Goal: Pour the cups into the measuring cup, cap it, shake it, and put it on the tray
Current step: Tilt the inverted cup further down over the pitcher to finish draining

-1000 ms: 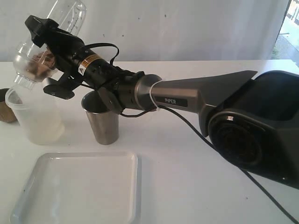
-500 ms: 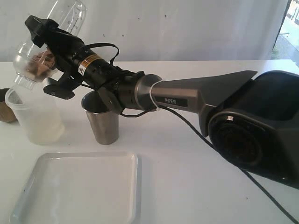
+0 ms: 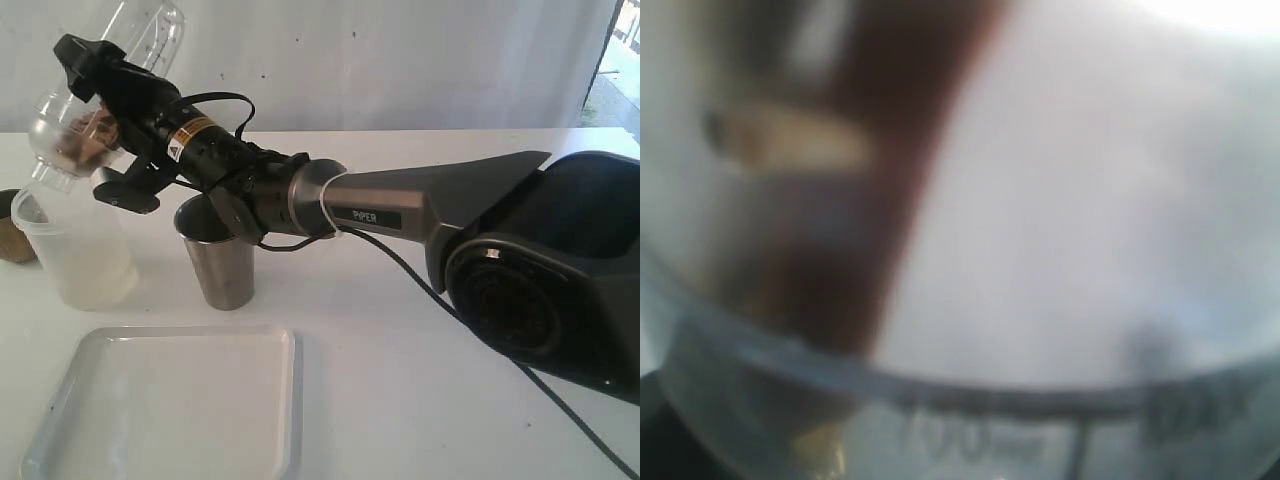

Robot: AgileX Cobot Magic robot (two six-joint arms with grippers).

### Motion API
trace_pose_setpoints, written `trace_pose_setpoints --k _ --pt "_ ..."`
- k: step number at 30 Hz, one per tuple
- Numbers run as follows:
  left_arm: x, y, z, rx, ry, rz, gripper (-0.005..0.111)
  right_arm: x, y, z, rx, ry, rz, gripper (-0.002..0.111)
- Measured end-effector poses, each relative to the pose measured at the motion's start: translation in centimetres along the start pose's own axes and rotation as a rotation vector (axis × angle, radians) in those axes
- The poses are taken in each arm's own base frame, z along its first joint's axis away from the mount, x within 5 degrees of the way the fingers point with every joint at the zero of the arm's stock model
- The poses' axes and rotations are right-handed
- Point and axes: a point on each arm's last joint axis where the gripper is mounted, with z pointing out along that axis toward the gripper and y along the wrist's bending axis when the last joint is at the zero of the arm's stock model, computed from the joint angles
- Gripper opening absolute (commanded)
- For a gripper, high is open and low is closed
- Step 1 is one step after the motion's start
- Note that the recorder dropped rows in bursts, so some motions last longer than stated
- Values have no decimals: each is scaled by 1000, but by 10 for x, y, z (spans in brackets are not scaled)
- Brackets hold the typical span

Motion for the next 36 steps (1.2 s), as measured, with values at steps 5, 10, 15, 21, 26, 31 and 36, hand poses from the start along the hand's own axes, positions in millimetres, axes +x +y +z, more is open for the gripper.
trace_pose_setpoints --k 5,10,15,21,26,31,36 --pt "0 0 0 0 0 0 0 -3 4 0 -49 -30 0 0" --pt "0 0 0 0 0 0 0 -3 6 0 -61 -37 0 0" --pt "0 0 0 0 0 0 0 -4 6 0 -61 -39 -2 0" --pt "0 0 0 0 0 0 0 -4 5 0 -57 -48 -14 0" --pt "0 0 0 0 0 0 0 -3 2 2 -45 -45 -21 0" --pt "0 0 0 0 0 0 0 3 -4 6 -23 -29 -23 0" --pt "0 0 0 0 0 0 0 7 -3 6 -33 -5 2 0"
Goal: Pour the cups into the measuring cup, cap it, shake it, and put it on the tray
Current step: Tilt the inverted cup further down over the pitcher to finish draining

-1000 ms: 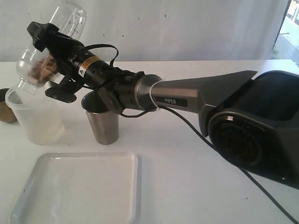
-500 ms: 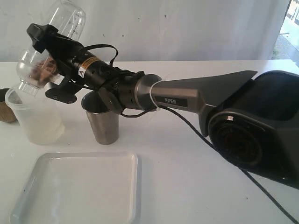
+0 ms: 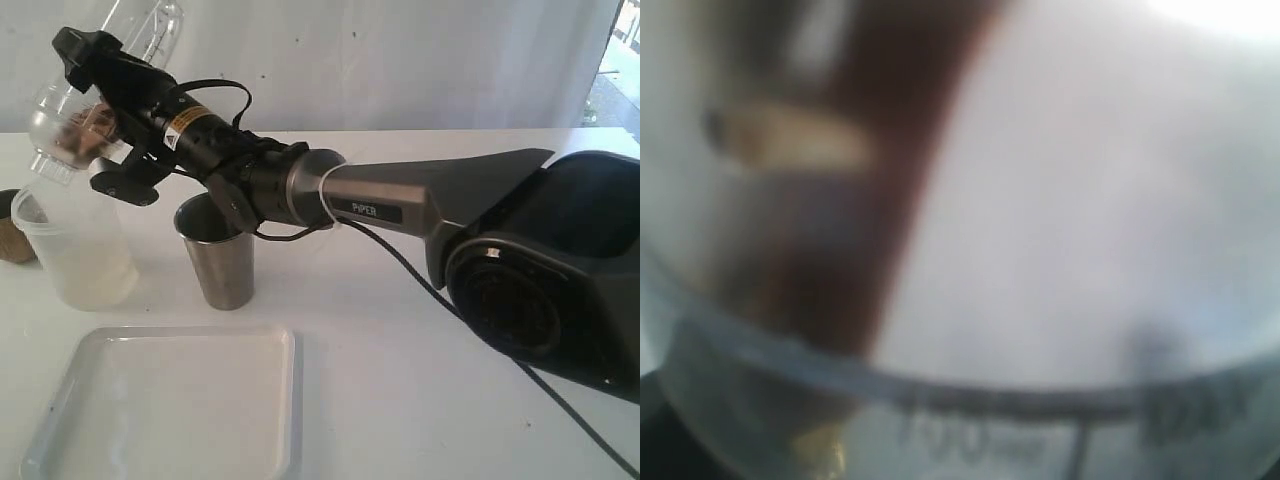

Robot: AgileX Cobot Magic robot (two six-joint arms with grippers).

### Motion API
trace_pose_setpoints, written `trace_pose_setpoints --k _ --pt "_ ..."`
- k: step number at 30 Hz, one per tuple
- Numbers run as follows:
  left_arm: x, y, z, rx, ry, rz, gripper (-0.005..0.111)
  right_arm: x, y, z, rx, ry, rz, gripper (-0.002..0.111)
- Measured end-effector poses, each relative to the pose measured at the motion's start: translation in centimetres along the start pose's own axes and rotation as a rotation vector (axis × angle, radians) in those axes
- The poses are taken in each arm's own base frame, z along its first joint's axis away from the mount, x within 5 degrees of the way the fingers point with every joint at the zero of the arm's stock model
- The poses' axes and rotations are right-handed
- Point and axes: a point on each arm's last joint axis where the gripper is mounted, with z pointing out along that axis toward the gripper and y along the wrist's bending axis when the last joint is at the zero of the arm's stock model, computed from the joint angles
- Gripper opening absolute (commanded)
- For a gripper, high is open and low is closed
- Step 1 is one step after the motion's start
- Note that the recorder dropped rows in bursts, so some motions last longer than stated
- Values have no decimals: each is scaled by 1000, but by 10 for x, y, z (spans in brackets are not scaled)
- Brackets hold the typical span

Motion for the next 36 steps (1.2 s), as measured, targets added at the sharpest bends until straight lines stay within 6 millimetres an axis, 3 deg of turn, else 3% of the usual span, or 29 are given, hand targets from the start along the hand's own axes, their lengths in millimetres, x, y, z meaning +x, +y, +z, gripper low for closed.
trace_pose_setpoints --k 8,36 --pt "0 0 0 0 0 0 0 9 13 -1 -31 29 21 0" --pt "0 0 0 0 0 0 0 7 16 -1 -37 26 23 0"
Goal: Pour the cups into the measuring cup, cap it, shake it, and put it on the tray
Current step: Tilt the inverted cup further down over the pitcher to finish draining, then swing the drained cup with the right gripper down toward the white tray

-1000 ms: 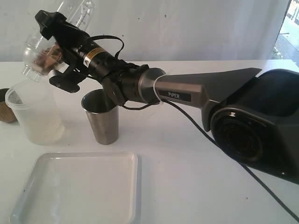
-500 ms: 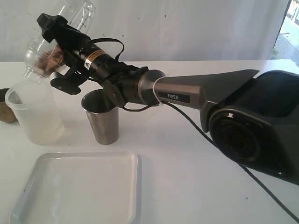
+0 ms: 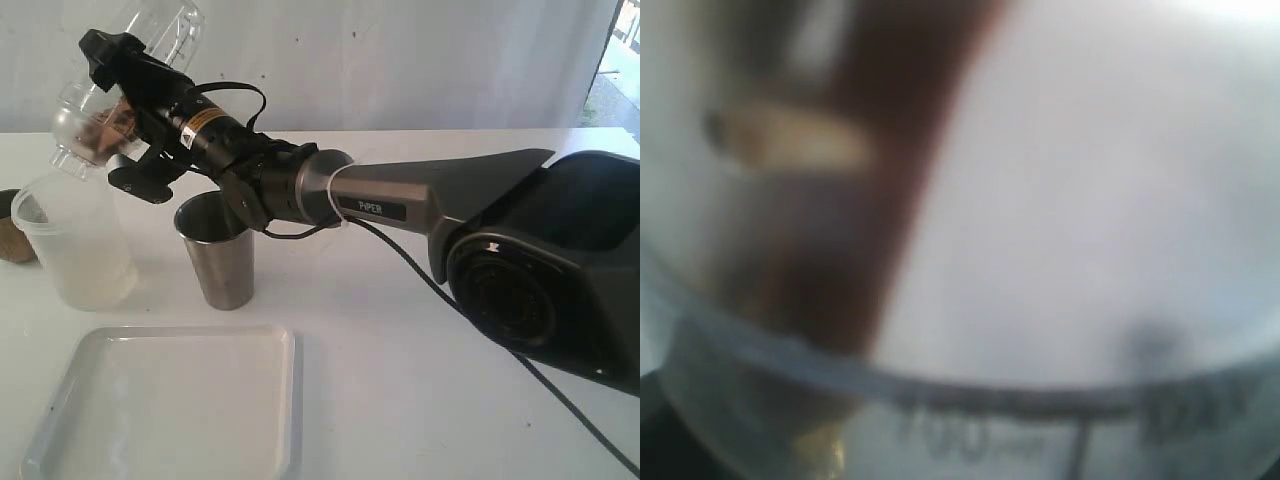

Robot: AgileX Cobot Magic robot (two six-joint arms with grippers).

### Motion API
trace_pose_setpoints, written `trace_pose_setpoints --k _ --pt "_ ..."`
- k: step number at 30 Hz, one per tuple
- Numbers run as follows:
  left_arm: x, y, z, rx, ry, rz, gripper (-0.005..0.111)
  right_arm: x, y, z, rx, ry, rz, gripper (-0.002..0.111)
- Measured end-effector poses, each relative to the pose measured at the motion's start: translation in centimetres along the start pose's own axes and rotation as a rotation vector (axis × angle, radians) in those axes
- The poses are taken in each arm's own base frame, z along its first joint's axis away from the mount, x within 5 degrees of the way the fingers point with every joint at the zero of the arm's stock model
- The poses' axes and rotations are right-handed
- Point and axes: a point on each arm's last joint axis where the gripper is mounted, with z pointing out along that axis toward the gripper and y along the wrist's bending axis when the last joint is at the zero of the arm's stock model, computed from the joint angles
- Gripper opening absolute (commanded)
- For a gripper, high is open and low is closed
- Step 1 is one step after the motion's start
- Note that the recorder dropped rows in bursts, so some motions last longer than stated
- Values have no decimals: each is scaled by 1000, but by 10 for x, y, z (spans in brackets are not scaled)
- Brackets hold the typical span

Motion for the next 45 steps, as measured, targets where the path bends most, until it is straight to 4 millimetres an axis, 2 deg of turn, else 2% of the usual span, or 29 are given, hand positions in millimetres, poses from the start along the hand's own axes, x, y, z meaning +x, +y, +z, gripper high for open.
trace_pose_setpoints --k 11,15,20,21,22,23,24,27,29,32,35,38,41,45 --pt "0 0 0 0 0 0 0 -1 3 0 -26 -14 2 0" --pt "0 0 0 0 0 0 0 -1 -1 0 3 6 103 0" --pt "0 0 0 0 0 0 0 0 -26 -2 230 100 455 0" --pt "0 0 0 0 0 0 0 0 -34 -4 305 122 572 0" --pt "0 0 0 0 0 0 0 1 -45 -9 431 153 811 0" --pt "0 0 0 0 0 0 0 1 -51 -10 486 164 945 0" --pt "0 0 0 0 0 0 0 0 -56 -13 542 190 1156 0" --pt "0 0 0 0 0 0 0 2 -52 -15 565 287 1365 0" --pt "0 0 0 0 0 0 0 -3 -49 -14 508 313 1429 0" --pt "0 0 0 0 0 0 0 -23 -49 -9 363 270 1539 0" --pt "0 0 0 0 0 0 0 -44 -51 -9 283 251 1779 0" --pt "0 0 0 0 0 0 0 -41 -52 -8 172 311 2005 0" --pt "0 0 0 0 0 0 0 -35 -59 -7 68 330 2066 0" --pt "0 0 0 0 0 0 0 -35 -76 -9 -199 281 2164 0"
